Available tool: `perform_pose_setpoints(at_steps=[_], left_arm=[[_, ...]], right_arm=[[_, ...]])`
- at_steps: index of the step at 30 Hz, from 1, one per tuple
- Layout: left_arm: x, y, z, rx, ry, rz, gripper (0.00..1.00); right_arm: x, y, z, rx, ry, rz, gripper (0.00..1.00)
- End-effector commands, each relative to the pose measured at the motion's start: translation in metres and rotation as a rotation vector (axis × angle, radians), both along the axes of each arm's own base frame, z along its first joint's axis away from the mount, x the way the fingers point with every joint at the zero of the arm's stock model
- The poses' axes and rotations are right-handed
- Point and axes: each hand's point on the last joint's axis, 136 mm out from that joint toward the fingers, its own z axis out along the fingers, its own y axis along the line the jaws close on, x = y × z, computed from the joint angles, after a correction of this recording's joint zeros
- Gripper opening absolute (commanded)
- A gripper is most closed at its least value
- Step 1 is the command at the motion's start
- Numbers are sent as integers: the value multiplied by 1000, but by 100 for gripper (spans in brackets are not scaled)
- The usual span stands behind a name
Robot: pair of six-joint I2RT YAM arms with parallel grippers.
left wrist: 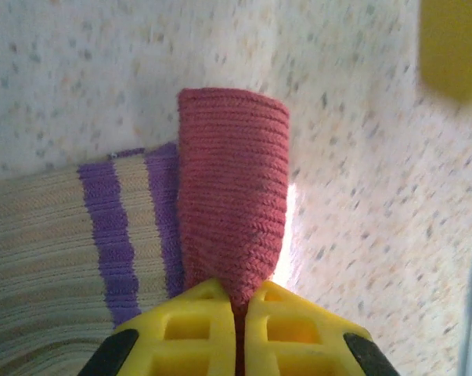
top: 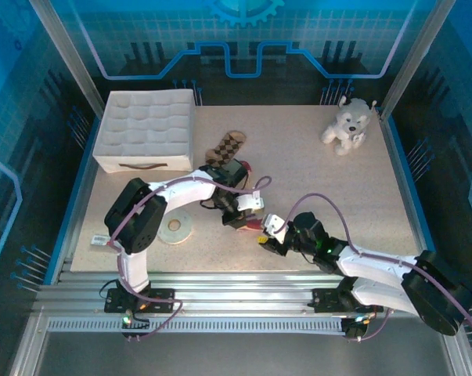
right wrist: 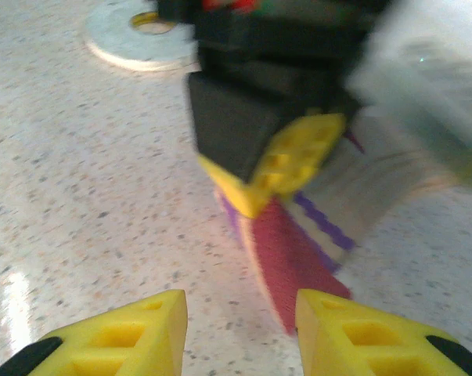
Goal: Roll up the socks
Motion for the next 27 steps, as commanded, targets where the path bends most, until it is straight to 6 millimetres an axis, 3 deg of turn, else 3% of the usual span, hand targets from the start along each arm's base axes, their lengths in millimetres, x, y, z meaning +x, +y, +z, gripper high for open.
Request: perform_pose_setpoints(at_steps=[1,3,7,11,13,16,22,27], left_arm=[[-18,25,-7,14,-44,-135,0],[-22,31,-10,0,-103,-167,0],[-26,41,-17,-27,-239,-223,0],[-17,51,-24,-2,-348,-255,0],[-15,51,-22,-28,-331,-249,0],[-16,54,-21,-47,-246,-232,0],[-23,64,-12,-45,-82,-236,0],[-12,65,9,-101,35,-179,0]], right_arm=[[29,-9,52,134,-108,-187,41],[39,-19,63,159,-82,-269,42],[59,-24,59,128,31,-346,43],[79,-10,49,112,210,-339,42],[75,10,48,104,230,-215,41],[63,31,45,80,102,-73,41],[38,41,31,74,-76,11,40],[29,58,22,-6,-163,102,41]])
